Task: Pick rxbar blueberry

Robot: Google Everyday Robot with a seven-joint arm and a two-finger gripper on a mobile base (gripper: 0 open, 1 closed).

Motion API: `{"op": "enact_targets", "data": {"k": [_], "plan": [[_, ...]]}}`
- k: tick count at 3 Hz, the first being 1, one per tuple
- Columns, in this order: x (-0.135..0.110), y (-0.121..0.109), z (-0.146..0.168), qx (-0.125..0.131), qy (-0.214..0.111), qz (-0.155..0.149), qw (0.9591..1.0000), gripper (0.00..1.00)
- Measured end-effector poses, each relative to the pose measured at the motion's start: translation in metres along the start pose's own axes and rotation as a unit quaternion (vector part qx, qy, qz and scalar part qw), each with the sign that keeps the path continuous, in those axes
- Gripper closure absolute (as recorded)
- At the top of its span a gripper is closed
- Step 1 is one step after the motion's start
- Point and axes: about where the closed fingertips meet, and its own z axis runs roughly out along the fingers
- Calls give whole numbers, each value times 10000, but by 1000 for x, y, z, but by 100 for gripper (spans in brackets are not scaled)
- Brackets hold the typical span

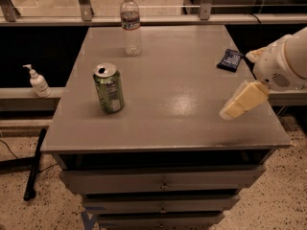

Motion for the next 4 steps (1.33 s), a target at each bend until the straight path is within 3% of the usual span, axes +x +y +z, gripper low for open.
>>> {"op": "enact_targets", "data": {"k": [1, 2, 3, 4], "plan": [[4, -37, 42, 239, -606, 526, 9965, 0], [8, -86, 79, 535, -1208, 1044, 9857, 0], [16, -113, 97, 647, -1480, 1329, 9779, 0], [19, -142, 112, 754, -1759, 1678, 9671, 0]]}}
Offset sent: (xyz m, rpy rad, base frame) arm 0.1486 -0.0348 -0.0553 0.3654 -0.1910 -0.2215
